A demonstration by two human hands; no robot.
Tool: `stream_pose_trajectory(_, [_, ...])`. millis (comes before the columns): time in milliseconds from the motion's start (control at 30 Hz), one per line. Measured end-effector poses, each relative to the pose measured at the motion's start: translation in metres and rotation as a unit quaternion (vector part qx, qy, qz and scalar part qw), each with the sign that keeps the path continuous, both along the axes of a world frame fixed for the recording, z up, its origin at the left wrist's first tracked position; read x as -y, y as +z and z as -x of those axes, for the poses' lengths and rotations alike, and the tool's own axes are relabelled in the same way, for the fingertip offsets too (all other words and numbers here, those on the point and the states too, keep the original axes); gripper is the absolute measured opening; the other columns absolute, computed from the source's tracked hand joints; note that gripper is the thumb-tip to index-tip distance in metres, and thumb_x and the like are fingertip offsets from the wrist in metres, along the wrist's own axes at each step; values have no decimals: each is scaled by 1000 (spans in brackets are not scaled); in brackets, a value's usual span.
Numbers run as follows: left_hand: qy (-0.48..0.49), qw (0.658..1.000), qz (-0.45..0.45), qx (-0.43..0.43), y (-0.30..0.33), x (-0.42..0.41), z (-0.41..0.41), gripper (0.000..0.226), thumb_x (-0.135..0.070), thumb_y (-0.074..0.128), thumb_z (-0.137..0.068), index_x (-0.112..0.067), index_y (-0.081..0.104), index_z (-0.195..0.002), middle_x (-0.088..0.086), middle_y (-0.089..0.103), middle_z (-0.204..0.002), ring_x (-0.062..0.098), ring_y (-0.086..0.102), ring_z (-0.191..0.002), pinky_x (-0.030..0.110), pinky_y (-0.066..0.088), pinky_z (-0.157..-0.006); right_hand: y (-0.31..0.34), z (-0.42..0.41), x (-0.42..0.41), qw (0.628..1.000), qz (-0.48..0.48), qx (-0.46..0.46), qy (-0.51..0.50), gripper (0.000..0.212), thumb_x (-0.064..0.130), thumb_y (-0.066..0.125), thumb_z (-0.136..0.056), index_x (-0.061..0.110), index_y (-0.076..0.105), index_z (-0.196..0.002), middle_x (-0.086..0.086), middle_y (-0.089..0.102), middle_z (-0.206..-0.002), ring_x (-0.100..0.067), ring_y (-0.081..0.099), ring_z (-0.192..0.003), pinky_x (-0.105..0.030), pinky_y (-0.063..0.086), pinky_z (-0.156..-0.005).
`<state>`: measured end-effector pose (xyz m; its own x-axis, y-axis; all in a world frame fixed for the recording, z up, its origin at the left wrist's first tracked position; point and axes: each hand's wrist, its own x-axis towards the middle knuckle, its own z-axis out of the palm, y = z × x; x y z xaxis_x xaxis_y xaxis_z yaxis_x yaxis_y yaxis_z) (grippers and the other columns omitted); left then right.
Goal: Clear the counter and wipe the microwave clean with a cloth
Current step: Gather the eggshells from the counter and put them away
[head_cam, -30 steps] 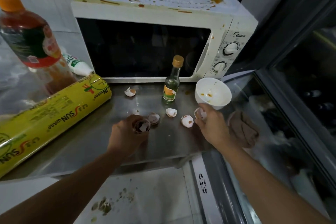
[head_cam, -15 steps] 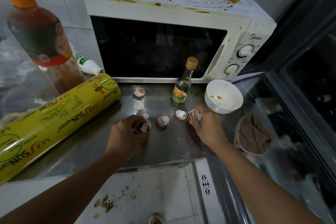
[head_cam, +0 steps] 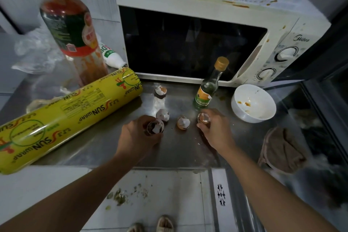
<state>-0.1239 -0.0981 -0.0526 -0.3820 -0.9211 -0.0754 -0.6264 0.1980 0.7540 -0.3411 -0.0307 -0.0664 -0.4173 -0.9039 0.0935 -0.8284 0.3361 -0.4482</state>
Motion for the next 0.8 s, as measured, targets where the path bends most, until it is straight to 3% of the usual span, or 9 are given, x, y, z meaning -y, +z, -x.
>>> stream_pose_trajectory(167, [10,1000,-6,7,1,0,-1,41,-24,80,-69,-20,66,-107,-2,70,-98,11,62,-86,25,52,-77,14,-15,7,996,57,51,44,40,10,72,-78,13,60,-116,-6,63,-112,-19,59,-100,-20,40,-81])
stream_pose_trajectory(333, [26,1000,-4,4,1,3,-2,37,-24,81,-68,-23,67,-103,-6,68,-91,6,60,-81,17,44,-67,7,-28,16,990,-16,92,104,40,15,61,-88,19,53,-127,0,51,-126,-15,49,-113,-15,32,-91])
stream_pose_trajectory(567, [32,999,14,-8,1,12,1,38,-22,81,-68,-21,67,-104,-13,59,-86,4,57,-80,5,36,-62,-13,-33,10,985,-68,36,155,48,23,54,-93,17,40,-138,-2,37,-137,-16,36,-125,-19,28,-101])
stream_pose_trajectory(800, [34,998,38,-26,3,20,19,41,-31,81,-67,-20,67,-105,-13,57,-85,-1,52,-77,3,33,-59,-18,-30,10,986,-48,24,159,46,18,58,-90,17,45,-134,-2,41,-136,-17,39,-124,-23,34,-100])
